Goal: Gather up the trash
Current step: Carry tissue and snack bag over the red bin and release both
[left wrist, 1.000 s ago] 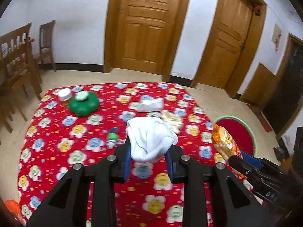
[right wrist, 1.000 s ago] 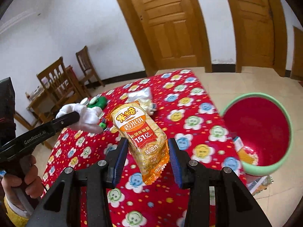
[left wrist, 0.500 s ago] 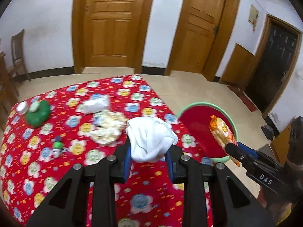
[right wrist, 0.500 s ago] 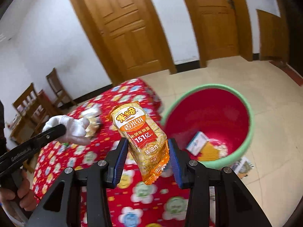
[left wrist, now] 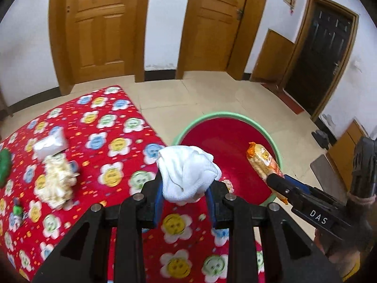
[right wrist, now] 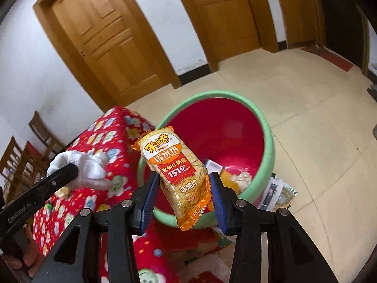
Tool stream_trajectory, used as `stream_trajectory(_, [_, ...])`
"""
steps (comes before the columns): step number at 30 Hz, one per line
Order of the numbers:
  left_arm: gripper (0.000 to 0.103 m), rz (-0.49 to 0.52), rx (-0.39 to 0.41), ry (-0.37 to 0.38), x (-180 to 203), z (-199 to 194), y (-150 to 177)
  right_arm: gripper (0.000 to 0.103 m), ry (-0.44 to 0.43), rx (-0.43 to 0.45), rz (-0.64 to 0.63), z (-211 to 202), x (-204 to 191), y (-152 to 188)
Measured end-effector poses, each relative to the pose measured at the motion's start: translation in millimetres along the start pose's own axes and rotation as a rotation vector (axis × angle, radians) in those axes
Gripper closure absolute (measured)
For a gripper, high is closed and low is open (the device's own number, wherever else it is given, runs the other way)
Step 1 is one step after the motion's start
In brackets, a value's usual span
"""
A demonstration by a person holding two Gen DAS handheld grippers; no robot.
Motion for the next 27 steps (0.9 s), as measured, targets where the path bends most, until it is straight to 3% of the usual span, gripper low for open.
stream_trajectory(5, [0.072,0.023,-0.026,0.04,11.7,20.0,-7.6,0.057,0.008,-0.013,0.046,9.6,17.3,-4.6])
stream_trajectory(8, [0.065,0.029,-0.037,0.058,16.5,27.7,-10.5,0.057,0.007,-0.017,0.064,11.2,26.5,-6.6])
stream_trajectory(27, [0.062,0.001,-0.021,0.036,6.6,16.6,-8.5,0.053,-0.016,-0.036,0.09,5.3,27.9,-4.6])
Point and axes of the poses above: each gripper's, at about its wrist camera, not at the fingertips, and z roughly the way its jaws point, x to its right, y to its underside, the point moved 2 cm from there along z, roughly the way its jaws point, and after that the axes turned 6 degrees about -x, right-handed, at the moved point
